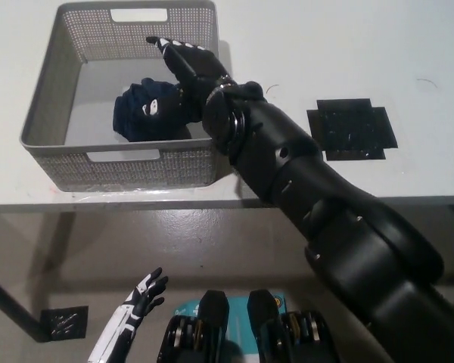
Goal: Use the right hand to pick up a umbrella on the right side and place it into a container on the lft side
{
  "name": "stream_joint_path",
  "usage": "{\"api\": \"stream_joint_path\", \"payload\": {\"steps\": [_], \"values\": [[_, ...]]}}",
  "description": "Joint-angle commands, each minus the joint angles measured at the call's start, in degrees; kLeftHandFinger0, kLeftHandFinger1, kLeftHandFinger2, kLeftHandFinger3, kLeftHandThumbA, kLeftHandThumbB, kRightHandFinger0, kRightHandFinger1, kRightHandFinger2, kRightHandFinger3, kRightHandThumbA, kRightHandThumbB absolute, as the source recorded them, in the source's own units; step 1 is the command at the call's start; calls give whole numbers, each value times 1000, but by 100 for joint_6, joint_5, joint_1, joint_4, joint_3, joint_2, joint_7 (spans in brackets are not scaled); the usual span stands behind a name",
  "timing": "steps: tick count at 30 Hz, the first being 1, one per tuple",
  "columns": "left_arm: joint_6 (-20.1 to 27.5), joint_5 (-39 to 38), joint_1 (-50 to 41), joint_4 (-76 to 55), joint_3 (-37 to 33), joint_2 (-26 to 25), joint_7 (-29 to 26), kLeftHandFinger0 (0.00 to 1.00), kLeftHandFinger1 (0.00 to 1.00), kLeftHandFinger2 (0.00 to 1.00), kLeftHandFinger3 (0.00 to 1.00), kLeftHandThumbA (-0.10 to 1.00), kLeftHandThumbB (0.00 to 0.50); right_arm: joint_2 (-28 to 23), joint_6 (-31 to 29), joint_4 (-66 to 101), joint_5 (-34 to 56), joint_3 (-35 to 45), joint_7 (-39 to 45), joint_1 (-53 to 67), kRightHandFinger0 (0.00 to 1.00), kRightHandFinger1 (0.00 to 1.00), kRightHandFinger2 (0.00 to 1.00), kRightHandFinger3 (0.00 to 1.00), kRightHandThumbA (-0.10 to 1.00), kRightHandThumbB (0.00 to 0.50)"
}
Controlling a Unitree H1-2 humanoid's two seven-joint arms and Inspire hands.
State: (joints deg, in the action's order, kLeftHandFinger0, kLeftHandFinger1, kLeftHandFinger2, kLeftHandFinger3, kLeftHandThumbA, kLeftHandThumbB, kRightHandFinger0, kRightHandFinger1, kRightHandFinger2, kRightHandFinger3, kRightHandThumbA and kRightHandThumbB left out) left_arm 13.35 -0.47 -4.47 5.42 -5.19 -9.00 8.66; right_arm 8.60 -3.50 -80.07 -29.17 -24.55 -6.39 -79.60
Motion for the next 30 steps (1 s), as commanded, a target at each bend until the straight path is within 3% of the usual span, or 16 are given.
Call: {"api": "stream_joint_path", "payload": {"steps": [1,3,6,9,10,17,18,20,21,23,25,27,30], "values": [[-78,62,73,-231,25,-133,79,1000,1000,1000,1000,1000,233,-415,-233,378,210,184,122,-559,1000,1000,1000,1000,1000,444],[-121,74,59,-249,22,-161,91,1000,1000,1000,1000,1000,250,-728,-406,884,388,429,186,-592,1000,1000,1000,1000,1000,459],[-149,29,51,-248,17,-183,133,1000,1000,1000,1000,1000,241,-1163,-274,1997,457,662,410,-458,1000,1000,1000,1000,1000,442],[-83,-73,23,-195,25,-207,199,1000,1000,1000,1000,1000,208,-1797,-71,3626,613,1003,700,-188,1000,1000,1000,1000,1000,407],[-36,-66,32,-161,26,-203,191,1000,1000,1000,1000,1000,202,-2017,-43,3977,710,1138,799,-187,1000,1000,1000,1000,1000,417],[-54,-47,56,-75,23,-142,142,1000,1000,1000,1000,1000,209,-3048,800,5712,1518,2309,1163,-514,1000,1000,1000,1000,1000,421],[-50,-26,40,-79,27,-131,117,1000,1000,1000,1000,1000,209,-3197,990,6313,1721,2572,1218,-359,1000,1000,1000,1000,1000,401],[-39,-49,7,-78,52,-155,119,1000,1000,1000,1000,1000,206,-3276,1037,6787,2050,2789,1329,-110,1000,1000,1000,1000,1000,402],[16,-13,11,-52,64,-167,95,1000,1000,1000,1000,1000,205,-3437,1171,7428,2074,2909,1381,268,1000,1000,1000,1000,1000,417],[1,-34,-34,-74,99,-176,76,1000,1000,1000,1000,1000,212,-3500,1336,8614,2302,3208,1334,1174,1000,1000,1000,1000,1000,384],[-22,-40,-96,-127,125,-219,79,1000,1000,1000,1000,1000,206,-3386,1550,9754,2590,3512,1223,2320,1000,1000,1000,1000,1000,467],[11,-77,-126,-110,150,-248,93,1000,1000,1000,1000,1000,203,-3294,1572,10213,2732,3589,1167,2874,1000,1000,1000,1000,1000,465],[68,-94,-65,7,235,-260,30,1000,1000,1000,1000,1000,203,-3114,988,11103,2967,3672,972,4908,1000,1000,1000,1000,1000,380]]}}
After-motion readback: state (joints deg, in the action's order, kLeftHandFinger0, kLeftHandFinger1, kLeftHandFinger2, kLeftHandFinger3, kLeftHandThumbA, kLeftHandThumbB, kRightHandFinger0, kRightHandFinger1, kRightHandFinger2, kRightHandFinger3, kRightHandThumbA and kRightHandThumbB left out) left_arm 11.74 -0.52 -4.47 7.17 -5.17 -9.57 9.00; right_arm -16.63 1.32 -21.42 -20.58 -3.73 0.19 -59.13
